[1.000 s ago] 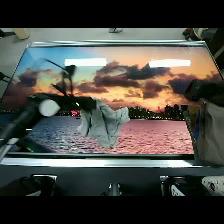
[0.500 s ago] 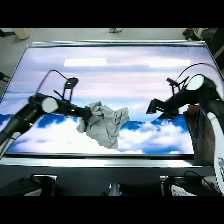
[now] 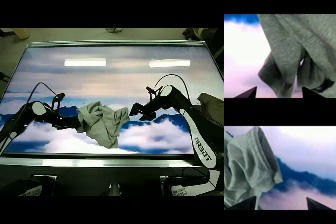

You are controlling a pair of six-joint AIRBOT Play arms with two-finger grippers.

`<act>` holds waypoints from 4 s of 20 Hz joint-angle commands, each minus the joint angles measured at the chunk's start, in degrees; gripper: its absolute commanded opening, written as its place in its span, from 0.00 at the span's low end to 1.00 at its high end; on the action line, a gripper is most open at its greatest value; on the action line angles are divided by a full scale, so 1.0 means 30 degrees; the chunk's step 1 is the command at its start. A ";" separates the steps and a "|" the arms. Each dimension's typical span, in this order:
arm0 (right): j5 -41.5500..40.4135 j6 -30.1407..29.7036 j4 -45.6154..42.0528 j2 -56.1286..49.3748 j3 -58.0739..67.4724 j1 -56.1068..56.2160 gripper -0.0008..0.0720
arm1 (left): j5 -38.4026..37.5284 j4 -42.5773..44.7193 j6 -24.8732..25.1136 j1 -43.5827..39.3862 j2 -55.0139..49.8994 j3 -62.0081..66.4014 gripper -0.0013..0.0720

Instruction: Fold the shirts.

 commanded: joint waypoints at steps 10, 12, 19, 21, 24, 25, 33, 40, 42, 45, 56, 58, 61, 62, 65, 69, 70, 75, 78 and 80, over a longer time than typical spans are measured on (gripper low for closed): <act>-0.5013 -0.0350 0.2645 -0.1617 0.0095 0.2280 0.04 | 0.2477 -0.1260 0.1785 -0.0058 -0.1311 -0.0197 0.05; -0.4211 -0.1355 0.2353 -0.1078 0.0729 0.1909 0.04 | 0.2404 0.1035 0.1639 0.0051 -0.0474 0.0736 0.05; -0.2368 -0.3636 -0.0211 0.7482 0.7650 -0.2382 0.04 | 0.0998 0.9428 0.0066 0.2929 0.5406 1.1380 0.05; -0.3155 -0.3614 -0.0597 1.0739 0.8174 -0.2761 0.04 | 0.1989 0.9420 -0.0168 0.3089 0.7155 1.3704 0.05; -0.2397 -0.1734 -0.1843 1.3850 0.8174 -0.2761 0.04 | 0.2375 0.9515 -0.0459 0.3053 0.9304 1.4171 0.05; -0.2098 -0.1056 -0.2841 1.4637 0.8174 -0.2761 0.04 | 0.2033 1.0003 -0.0444 0.3053 0.9799 1.4171 0.05; 0.3315 0.1756 -1.0069 1.5351 0.7992 -0.2761 0.04 | 0.0831 1.1242 -0.1027 0.3053 1.0528 1.2174 0.05; -0.1989 0.2470 -0.7584 0.7963 0.0036 -0.2761 0.04 | 0.6324 0.6557 -0.1020 0.3053 1.0222 -0.0168 0.05; -0.3286 0.4393 -0.6084 0.5537 0.0022 -0.2761 0.11 | 0.6477 0.6040 -0.1013 0.3053 0.9792 -0.1166 0.05; -0.0714 0.2492 -0.4029 0.4575 0.0510 -0.2761 0.78 | 0.6543 0.6113 0.0095 0.3053 0.9697 -0.1027 0.05; -0.4029 0.2368 0.1581 0.3257 -0.6229 0.2871 0.76 | 0.5005 0.6025 0.0998 0.3045 0.9981 -0.0809 0.05; -0.4838 0.2827 0.2980 0.2368 -0.6229 0.3177 0.76 | 0.4736 0.6025 0.0998 0.3045 1.0258 -0.0809 0.05; -0.5173 0.2732 0.4677 0.1851 -0.6229 0.3177 0.73 | 0.4692 0.6025 0.0998 0.3045 1.0571 -0.0809 0.05; -0.5304 0.3060 0.4685 0.1821 -0.6229 0.3177 0.73 | 0.4677 0.6018 0.0991 0.3045 1.0593 -0.0809 0.05; -0.5501 0.3133 0.5195 0.1756 -0.6222 0.3169 0.36 | 0.4663 0.5901 0.0991 0.3053 1.0586 -0.0809 0.05; -0.1756 -0.0648 0.3344 0.3854 -0.3155 0.1676 0.04 | 0.4626 0.7031 0.1071 0.3060 1.0593 0.1202 0.05; -0.0532 -0.0954 0.1982 0.5195 -0.1472 0.0911 0.04 | 0.4539 0.7599 0.1071 0.3060 1.0601 0.2812 0.05; -0.1945 -0.1319 -0.4583 1.4171 0.9267 -0.2849 0.04 | 0.3439 0.7767 0.0976 0.3067 1.0652 1.4936 0.05; -0.4255 0.0772 -0.7701 1.8170 1.1431 -0.3031 0.04 | 0.2601 0.7774 0.0350 0.3067 1.0899 1.9132 0.05; -0.4408 0.2412 -0.9231 1.9642 1.1431 -0.3031 0.04 | 0.1566 0.7970 0.0350 0.3067 1.1140 1.9540 0.05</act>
